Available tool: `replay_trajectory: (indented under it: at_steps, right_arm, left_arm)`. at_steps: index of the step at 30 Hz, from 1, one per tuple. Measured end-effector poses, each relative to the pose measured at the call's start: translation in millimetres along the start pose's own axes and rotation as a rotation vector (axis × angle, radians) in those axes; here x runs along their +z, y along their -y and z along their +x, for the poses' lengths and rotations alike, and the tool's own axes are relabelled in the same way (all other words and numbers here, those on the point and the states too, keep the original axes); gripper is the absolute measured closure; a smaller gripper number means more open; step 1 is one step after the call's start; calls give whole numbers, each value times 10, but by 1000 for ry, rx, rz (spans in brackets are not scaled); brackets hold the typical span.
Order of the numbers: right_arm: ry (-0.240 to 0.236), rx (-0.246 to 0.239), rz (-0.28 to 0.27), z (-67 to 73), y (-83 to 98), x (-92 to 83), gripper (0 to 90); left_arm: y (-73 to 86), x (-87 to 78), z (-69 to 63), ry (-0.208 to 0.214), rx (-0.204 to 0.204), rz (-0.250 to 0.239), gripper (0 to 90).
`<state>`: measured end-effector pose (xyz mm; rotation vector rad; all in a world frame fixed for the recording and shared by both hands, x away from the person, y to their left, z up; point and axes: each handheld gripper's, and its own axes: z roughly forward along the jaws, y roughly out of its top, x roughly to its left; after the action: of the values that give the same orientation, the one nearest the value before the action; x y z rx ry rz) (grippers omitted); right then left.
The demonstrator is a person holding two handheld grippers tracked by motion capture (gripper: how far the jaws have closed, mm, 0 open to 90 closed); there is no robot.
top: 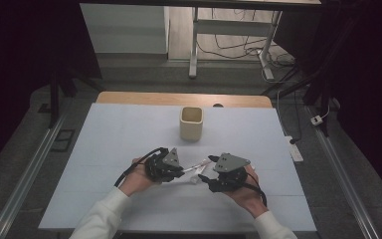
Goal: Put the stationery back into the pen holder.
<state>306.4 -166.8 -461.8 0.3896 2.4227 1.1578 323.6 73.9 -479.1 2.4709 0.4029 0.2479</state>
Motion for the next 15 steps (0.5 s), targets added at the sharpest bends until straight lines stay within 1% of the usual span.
replay_trajectory:
  at_steps: [2, 8, 12, 15]
  right_arm:
    - [-8, -10, -2, 13, -29, 33, 323]
    - [-15, -46, 39, 54, -48, 140, 337]
    - [-5, -91, 63, 81, -62, 180, 353]
    - [-10, -97, 77, 80, -59, 209, 369]
  left_arm:
    - [-9, 12, -5, 3, 0, 2, 795]
    - [-22, 51, -18, 11, 9, 11, 794]
    - [-18, 62, -15, 20, 9, 17, 794]
    - [-25, 64, -19, 22, 16, 21, 794]
